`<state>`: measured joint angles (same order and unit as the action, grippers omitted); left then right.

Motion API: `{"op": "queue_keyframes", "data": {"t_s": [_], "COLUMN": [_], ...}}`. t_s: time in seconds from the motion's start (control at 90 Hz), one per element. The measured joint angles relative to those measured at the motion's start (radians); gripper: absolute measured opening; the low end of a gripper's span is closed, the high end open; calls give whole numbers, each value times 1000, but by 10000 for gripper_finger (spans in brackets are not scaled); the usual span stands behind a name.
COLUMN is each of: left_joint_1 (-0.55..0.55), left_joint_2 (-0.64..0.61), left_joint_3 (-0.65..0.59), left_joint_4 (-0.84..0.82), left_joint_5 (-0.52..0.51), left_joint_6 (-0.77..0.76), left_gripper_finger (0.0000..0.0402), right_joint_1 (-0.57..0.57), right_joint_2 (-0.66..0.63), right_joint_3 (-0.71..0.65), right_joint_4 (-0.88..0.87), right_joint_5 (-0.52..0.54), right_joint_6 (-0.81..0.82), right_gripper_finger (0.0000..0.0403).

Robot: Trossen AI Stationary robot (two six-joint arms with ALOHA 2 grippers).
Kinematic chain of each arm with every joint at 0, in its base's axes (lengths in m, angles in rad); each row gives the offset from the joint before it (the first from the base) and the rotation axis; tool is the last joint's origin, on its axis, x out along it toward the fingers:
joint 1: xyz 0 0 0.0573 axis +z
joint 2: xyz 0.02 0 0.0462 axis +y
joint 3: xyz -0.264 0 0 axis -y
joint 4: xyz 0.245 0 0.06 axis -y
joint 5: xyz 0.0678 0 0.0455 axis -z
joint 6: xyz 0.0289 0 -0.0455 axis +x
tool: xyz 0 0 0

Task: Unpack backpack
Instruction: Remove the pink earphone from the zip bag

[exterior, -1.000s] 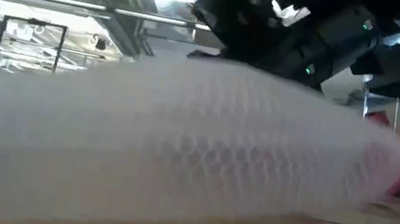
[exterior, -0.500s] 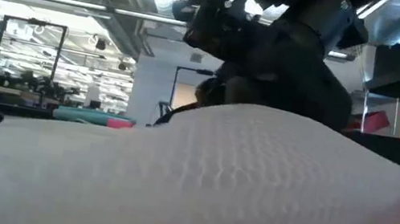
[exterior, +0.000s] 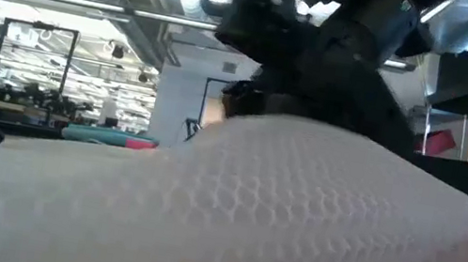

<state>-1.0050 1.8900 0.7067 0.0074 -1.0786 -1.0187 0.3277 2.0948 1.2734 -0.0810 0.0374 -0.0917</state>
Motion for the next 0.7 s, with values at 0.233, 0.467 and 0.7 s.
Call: {"op": "queue_keyframes", "data": {"t_s": [0.233, 0.467, 0.7], "left_joint_1": [0, 0, -1], "left_joint_2": [0, 0, 0], "left_joint_3": [0, 0, 0], "left_joint_4": [0, 0, -2], "left_joint_5": [-2, -5, -7], "left_joint_6": [3, 3, 3], "left_gripper_finger": [239, 239, 239], "right_joint_1": [-1, -1, -1], "right_joint_2": [38, 77, 125], "right_joint_3": [0, 3, 3], "right_joint_4": [223, 350, 395], "right_joint_5": [-42, -29, -17], "right_joint_6": [-22, -12, 15], "right_gripper_finger": [271, 271, 271]}}
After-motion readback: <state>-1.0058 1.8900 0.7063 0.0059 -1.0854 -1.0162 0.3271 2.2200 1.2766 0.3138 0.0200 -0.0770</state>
